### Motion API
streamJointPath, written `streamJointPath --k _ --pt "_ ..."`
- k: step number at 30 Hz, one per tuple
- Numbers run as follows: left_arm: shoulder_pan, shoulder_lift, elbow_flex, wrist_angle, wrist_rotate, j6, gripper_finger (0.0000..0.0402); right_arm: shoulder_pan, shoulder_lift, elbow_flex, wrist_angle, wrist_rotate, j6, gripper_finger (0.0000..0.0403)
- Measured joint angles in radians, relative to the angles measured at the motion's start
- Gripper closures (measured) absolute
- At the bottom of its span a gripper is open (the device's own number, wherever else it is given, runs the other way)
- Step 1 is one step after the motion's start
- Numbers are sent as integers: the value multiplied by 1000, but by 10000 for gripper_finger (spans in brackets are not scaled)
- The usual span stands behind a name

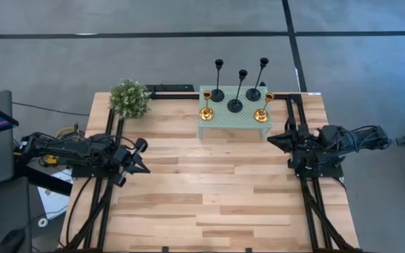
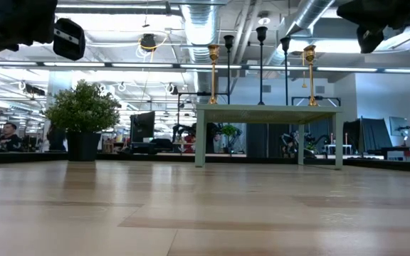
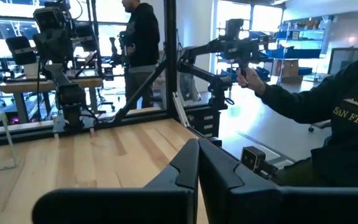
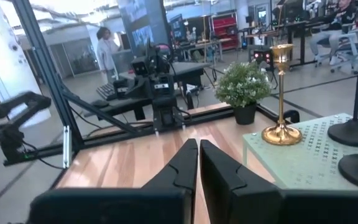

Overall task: Pick & Place candle stick holders
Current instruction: Return to Home Position

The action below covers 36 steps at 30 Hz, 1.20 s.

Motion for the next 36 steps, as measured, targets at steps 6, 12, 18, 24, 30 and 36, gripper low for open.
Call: streamJointPath --k 6,12,18,24,30,36 --pt "0 0 0 -1 -1 -4 394 0 -100 0 -51 0 26 392" --pt "0 0 0 -1 25 -21 394 0 -192 0 -104 -17 28 392" --pt "0 0 0 18 28 -26 394 0 -225 -3 -139 -19 39 392" --pt "8 1 0 35 30 -27 394 0 -225 -16 -151 -18 44 392" --pt "35 3 -40 22 30 -9 394 0 -225 -131 -64 -8 21 392" --pt "63 10 -76 26 -95 -4 394 -5 -225 -238 59 8 -32 392"
